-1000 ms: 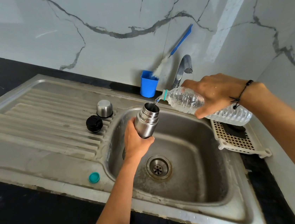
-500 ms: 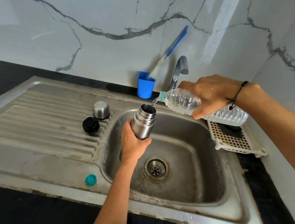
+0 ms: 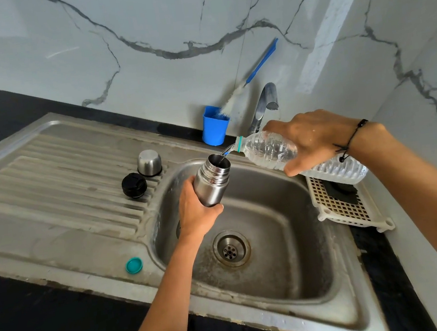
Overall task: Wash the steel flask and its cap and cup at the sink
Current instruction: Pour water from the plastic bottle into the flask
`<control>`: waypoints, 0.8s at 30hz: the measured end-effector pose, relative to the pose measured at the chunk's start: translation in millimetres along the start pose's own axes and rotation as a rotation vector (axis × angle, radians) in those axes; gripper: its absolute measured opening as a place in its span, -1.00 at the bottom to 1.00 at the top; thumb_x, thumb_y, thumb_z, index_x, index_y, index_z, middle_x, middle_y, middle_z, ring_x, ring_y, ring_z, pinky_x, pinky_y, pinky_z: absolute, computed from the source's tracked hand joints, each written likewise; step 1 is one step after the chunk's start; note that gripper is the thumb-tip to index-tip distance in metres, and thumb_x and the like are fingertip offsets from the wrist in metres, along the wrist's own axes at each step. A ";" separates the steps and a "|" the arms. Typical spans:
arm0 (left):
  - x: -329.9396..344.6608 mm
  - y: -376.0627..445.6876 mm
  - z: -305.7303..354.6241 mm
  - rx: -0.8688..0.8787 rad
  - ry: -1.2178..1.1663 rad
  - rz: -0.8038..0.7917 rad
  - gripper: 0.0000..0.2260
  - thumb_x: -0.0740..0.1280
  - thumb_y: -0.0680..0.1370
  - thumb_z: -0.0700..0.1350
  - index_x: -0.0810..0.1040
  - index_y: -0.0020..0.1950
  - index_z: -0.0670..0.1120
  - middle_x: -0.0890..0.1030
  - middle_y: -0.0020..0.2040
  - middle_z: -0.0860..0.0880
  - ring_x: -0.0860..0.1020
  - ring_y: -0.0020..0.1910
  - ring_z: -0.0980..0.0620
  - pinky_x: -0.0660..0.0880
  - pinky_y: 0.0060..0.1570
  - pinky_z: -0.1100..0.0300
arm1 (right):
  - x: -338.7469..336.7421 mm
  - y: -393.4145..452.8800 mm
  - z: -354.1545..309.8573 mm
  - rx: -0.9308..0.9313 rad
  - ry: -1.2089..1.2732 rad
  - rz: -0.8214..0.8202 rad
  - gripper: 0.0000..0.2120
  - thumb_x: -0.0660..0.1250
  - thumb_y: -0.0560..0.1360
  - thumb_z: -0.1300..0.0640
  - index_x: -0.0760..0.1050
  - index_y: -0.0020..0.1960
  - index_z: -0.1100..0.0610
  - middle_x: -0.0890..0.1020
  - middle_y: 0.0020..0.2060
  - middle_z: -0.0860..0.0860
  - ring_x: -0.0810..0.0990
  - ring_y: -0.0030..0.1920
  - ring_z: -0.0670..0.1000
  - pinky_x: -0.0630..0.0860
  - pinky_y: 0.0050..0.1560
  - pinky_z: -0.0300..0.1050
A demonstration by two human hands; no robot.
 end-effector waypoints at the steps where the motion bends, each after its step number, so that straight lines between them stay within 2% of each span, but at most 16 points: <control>1: -0.2 0.1 -0.1 -0.001 -0.001 0.000 -0.29 0.55 0.22 -0.22 0.32 0.30 -0.02 0.52 0.14 -0.04 0.53 0.07 -0.07 0.51 0.07 -0.07 | 0.0 0.3 0.5 -0.001 0.003 0.002 -0.29 0.40 0.38 -0.15 0.15 0.40 0.00 0.47 -0.39 0.00 0.43 -0.36 -0.08 0.24 -0.42 -0.21; 20: -0.3 1.3 -0.8 -0.003 0.011 0.006 -0.26 0.56 0.22 -0.23 0.32 0.32 -0.05 0.52 0.17 -0.06 0.52 0.10 -0.08 0.48 0.13 -0.07 | 4.1 2.2 2.6 -0.015 0.007 0.008 -0.27 0.40 0.37 -0.18 0.14 0.41 -0.02 0.54 -0.23 0.02 0.43 -0.31 -0.11 0.24 -0.41 -0.22; 24: -0.3 1.3 -0.1 0.005 0.016 0.008 -0.27 0.56 0.22 -0.23 0.32 0.32 -0.06 0.52 0.17 -0.06 0.52 0.09 -0.07 0.48 0.10 -0.03 | 2.6 1.3 3.1 -0.008 0.012 0.004 -0.27 0.40 0.37 -0.17 0.14 0.41 -0.03 0.53 -0.26 0.01 0.43 -0.32 -0.11 0.24 -0.41 -0.21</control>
Point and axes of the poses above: each hand's wrist, its own y-axis towards the middle knuckle, its own x-axis out of the palm, z = x × y, the point moved 5 cm from there along y, towards the middle knuckle
